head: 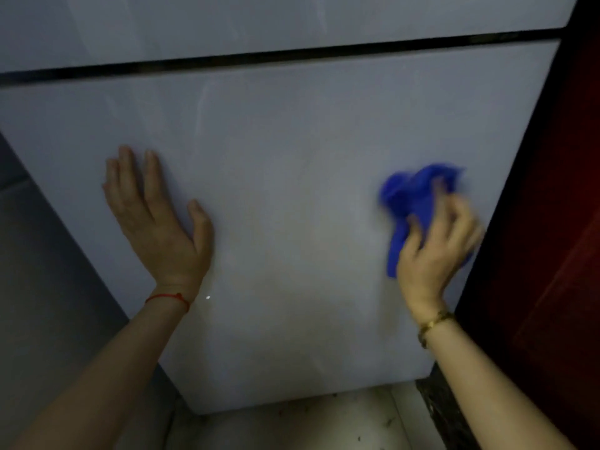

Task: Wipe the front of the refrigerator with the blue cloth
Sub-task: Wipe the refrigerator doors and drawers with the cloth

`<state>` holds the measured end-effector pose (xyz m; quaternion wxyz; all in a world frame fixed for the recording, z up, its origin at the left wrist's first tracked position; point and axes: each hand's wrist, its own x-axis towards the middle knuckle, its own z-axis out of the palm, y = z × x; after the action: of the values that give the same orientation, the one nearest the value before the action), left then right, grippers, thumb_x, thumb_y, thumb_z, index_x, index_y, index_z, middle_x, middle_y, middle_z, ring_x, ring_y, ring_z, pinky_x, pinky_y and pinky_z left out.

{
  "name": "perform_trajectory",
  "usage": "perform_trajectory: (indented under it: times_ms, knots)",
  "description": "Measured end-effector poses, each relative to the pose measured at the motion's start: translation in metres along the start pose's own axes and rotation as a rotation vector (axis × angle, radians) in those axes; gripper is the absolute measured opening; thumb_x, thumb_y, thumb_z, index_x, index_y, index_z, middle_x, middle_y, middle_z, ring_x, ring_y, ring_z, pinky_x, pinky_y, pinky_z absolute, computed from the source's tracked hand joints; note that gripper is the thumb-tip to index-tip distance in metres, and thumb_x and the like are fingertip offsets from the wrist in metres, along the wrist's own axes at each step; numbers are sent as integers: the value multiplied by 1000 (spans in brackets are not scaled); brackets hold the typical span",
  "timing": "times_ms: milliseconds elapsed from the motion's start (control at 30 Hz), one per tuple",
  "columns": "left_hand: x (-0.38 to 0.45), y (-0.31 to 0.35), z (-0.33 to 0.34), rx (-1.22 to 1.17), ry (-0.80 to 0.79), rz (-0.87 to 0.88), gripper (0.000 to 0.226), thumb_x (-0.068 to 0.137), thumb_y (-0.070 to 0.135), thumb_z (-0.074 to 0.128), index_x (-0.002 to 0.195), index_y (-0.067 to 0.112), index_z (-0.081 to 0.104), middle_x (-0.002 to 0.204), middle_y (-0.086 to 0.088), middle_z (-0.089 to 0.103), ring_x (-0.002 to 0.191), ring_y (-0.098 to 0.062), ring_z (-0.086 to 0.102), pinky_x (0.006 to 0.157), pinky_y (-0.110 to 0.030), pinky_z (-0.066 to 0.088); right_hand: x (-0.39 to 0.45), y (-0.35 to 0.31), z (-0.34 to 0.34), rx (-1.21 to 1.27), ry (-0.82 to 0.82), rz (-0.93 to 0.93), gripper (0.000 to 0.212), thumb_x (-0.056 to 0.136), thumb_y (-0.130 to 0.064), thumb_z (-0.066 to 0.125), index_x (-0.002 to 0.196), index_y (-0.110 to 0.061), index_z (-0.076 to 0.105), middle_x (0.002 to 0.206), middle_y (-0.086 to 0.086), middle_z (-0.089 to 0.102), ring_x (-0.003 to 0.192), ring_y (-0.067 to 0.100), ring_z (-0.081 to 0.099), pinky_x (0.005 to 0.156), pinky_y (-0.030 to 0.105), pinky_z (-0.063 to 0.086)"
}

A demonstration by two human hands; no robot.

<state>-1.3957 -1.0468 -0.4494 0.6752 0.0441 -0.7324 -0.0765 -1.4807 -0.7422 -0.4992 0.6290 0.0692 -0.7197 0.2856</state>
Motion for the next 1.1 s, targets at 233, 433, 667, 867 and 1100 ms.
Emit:
perform_trajectory:
  times_ms: [233,433,667,867,1100]
  knots:
    - [0,1,1,-3,14,1,61,97,22,47,148,-7,32,155,-29,27,148,-29,16,122,-59,17,-68,-21,11,-28,-150,-433,56,96,-12,43,148,-26,27,125,10,43,94,30,46,88,43,39]
    - [0,-1,2,8,13,10,61,95,20,49,148,-6,33,155,-30,28,148,-40,20,123,-57,17,-152,29,0,-15,-453,-1046,62,86,-1,44,143,-23,34,123,-1,47,93,23,46,68,34,58]
    - [1,-1,2,17,14,4,61,95,19,50,148,-6,32,155,-29,27,148,-39,20,124,-55,16,6,-40,17,97,-44,-471,44,99,-15,45,142,-24,41,125,6,46,91,30,49,84,42,41]
    - [1,-2,1,5,-1,7,61,95,19,50,148,-4,32,156,-24,26,149,-36,19,126,-53,14,-48,-73,22,37,-156,-807,47,94,-7,47,137,-26,45,125,1,45,91,25,45,76,38,38]
    - [1,-2,2,8,-12,6,61,94,22,49,148,-2,33,155,-24,28,148,-39,21,125,-54,16,36,-68,10,63,-67,-308,46,97,-11,48,140,-24,44,127,9,48,94,34,51,88,42,36]
